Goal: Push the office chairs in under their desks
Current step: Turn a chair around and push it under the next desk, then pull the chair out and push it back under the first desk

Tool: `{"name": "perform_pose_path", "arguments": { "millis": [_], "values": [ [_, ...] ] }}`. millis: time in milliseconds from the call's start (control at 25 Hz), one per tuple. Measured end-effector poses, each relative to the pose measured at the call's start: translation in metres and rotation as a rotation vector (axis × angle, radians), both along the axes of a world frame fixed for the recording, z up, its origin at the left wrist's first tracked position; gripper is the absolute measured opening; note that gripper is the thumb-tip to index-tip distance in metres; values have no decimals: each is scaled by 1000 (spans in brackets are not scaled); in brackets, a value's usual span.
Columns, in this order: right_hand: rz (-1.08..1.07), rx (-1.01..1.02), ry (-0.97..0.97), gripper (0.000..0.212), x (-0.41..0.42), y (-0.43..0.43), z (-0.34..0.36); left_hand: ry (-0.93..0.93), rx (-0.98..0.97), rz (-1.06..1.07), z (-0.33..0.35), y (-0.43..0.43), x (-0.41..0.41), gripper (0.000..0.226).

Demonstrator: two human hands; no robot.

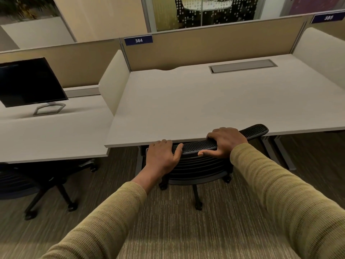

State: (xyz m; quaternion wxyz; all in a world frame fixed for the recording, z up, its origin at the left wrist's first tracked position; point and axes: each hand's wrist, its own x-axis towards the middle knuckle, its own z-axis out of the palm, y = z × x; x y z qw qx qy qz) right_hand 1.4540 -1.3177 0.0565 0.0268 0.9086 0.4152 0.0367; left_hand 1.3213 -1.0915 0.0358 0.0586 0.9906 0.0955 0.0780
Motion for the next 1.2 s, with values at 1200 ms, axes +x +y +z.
{"name": "perform_pose_path", "arguments": {
  "millis": [1200],
  "values": [
    [316,156,405,65,-320,528,5,110,-65,549,-17,408,-378,74]
  ]
}}
